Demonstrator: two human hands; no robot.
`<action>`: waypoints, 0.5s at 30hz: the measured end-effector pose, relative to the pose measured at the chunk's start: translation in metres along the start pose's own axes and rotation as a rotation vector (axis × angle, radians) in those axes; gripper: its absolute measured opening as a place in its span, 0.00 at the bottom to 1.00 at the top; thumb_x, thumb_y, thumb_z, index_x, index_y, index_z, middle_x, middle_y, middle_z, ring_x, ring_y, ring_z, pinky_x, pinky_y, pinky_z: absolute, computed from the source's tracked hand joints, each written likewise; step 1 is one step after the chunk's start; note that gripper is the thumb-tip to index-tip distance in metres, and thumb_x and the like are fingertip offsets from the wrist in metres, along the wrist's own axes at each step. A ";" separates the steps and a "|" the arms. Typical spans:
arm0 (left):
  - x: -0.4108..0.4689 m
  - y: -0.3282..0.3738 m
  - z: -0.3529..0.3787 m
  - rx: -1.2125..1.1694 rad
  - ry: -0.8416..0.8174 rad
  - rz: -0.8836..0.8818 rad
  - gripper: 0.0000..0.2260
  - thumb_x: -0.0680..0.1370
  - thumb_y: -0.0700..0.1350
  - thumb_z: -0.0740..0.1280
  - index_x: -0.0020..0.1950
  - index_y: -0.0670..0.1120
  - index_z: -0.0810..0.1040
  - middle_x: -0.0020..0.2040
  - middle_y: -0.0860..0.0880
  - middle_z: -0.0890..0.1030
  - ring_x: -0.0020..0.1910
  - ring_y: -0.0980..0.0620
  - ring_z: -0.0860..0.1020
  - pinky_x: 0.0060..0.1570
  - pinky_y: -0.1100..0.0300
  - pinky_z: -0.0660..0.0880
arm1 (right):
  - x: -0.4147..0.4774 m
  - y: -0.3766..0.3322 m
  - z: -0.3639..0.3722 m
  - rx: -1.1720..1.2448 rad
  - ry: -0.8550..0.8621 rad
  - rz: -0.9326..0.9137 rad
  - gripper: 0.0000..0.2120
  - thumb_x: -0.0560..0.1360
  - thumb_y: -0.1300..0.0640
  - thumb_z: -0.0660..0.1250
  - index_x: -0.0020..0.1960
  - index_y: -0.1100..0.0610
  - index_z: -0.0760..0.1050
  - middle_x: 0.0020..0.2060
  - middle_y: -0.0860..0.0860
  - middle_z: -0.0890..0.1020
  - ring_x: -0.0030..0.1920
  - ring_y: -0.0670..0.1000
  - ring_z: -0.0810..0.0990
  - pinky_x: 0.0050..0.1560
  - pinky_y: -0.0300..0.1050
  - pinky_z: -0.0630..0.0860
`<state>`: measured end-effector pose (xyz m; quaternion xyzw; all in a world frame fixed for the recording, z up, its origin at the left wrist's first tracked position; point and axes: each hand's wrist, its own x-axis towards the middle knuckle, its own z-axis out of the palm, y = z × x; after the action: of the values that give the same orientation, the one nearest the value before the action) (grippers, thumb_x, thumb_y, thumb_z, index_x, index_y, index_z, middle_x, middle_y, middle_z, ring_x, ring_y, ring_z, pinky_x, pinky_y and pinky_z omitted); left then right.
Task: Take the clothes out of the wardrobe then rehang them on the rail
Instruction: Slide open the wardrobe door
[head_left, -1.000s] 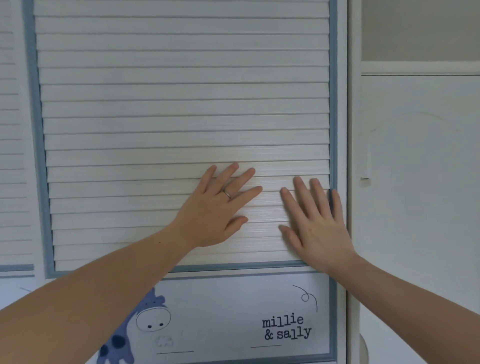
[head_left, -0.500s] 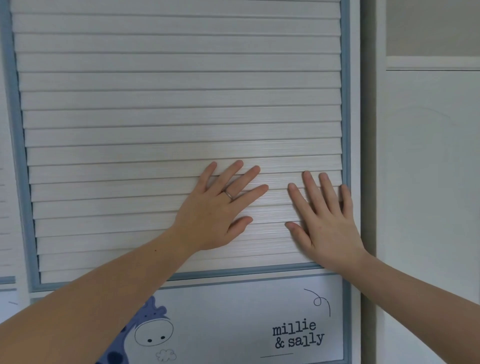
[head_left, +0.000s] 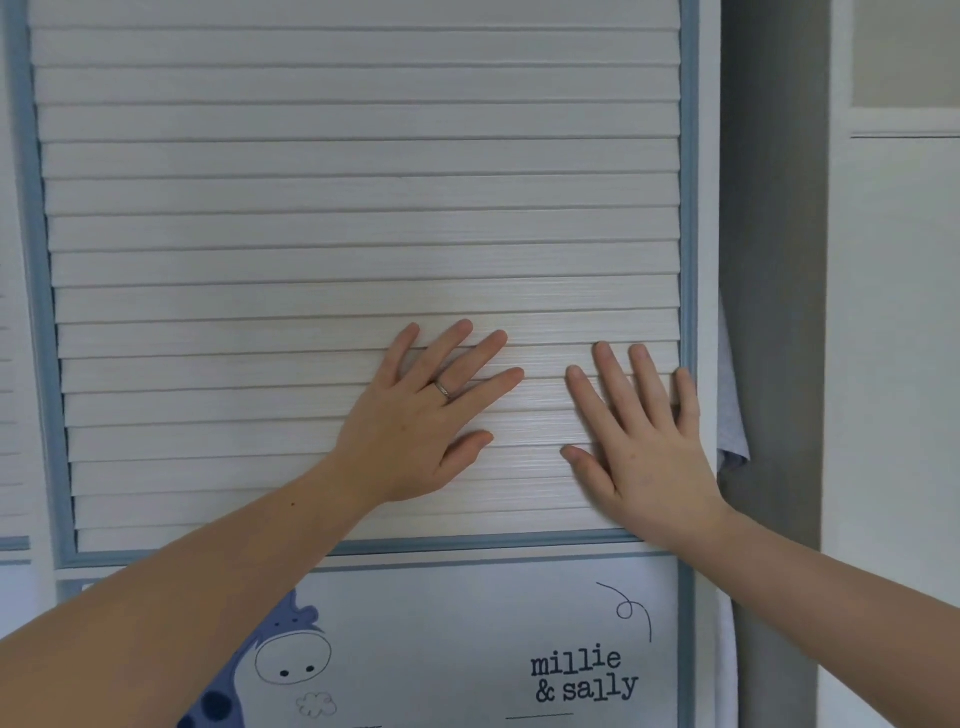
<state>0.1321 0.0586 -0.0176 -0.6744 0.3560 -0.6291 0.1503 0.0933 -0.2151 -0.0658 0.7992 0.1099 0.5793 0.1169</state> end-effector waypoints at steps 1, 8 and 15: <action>-0.004 -0.003 -0.001 0.004 0.001 -0.003 0.26 0.82 0.58 0.59 0.79 0.55 0.62 0.81 0.50 0.58 0.80 0.44 0.55 0.73 0.35 0.57 | 0.002 -0.005 0.000 0.004 0.003 -0.004 0.32 0.81 0.39 0.52 0.80 0.51 0.53 0.80 0.54 0.51 0.79 0.61 0.48 0.73 0.69 0.49; -0.030 -0.024 -0.009 0.030 -0.012 -0.051 0.26 0.81 0.57 0.59 0.79 0.54 0.62 0.81 0.49 0.58 0.80 0.43 0.56 0.73 0.34 0.56 | 0.015 -0.035 -0.001 0.034 0.032 -0.072 0.31 0.80 0.40 0.54 0.80 0.50 0.55 0.80 0.55 0.52 0.79 0.63 0.50 0.72 0.70 0.52; -0.054 -0.040 -0.020 0.037 -0.031 -0.122 0.26 0.81 0.57 0.59 0.79 0.53 0.63 0.81 0.49 0.58 0.79 0.43 0.56 0.73 0.35 0.55 | 0.030 -0.064 -0.003 0.018 0.045 -0.143 0.32 0.79 0.40 0.55 0.80 0.49 0.56 0.80 0.54 0.53 0.78 0.64 0.52 0.73 0.70 0.51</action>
<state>0.1272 0.1278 -0.0287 -0.7016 0.3002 -0.6331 0.1296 0.0966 -0.1451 -0.0580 0.7771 0.1745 0.5862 0.1485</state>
